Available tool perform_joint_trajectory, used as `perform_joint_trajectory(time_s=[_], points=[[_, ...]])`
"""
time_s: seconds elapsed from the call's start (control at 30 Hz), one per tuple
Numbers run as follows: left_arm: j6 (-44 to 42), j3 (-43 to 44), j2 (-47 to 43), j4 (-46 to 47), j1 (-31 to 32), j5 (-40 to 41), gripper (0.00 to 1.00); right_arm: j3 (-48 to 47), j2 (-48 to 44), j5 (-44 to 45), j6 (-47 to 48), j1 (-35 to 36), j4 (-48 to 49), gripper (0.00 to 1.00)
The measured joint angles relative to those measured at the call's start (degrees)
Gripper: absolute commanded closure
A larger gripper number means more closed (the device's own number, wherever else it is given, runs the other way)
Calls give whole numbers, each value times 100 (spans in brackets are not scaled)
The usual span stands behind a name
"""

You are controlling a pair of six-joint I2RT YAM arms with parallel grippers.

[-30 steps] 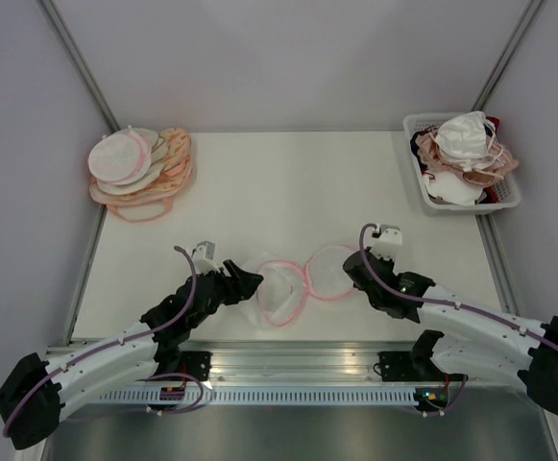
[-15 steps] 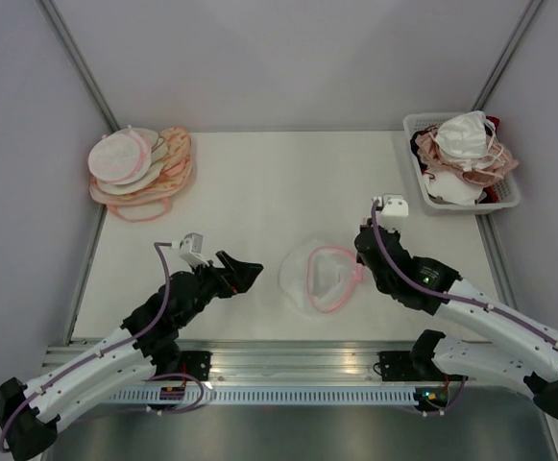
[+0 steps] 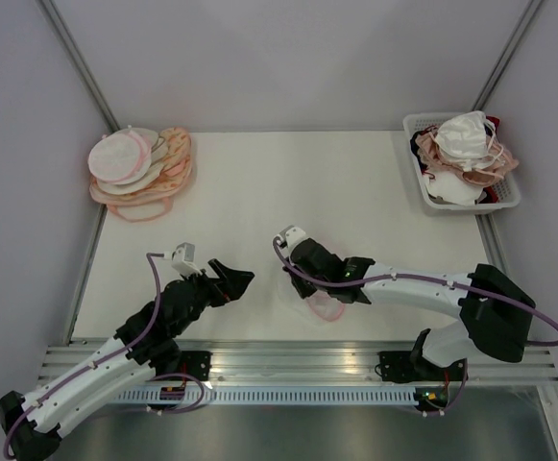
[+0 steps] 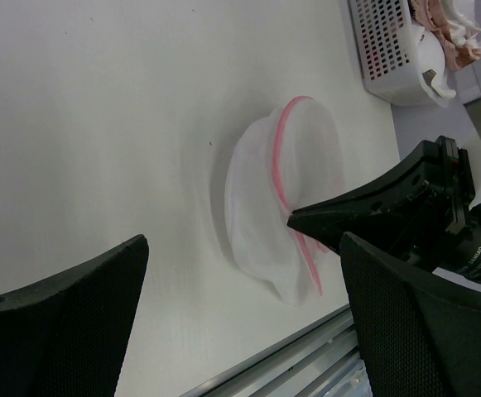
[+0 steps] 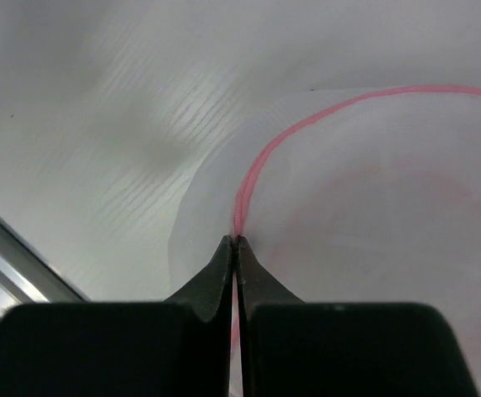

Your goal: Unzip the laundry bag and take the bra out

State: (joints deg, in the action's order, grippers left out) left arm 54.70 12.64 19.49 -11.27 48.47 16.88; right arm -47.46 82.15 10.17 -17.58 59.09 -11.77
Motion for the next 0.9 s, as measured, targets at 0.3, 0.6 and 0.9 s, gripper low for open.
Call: perform_joint_trajectory(time_s=[0.3, 0.6, 0.9], points=[[-4, 0, 79, 96, 0, -98, 0, 170, -640, -1019, 7, -4, 66, 2], [-282, 44, 1283, 1108, -2, -1145, 0, 201, -3348, -146, -382, -4, -179, 2], [-348, 254, 2907, 2022, 0, -2022, 0, 627, -4221, 625, -957, -4, -704, 2]])
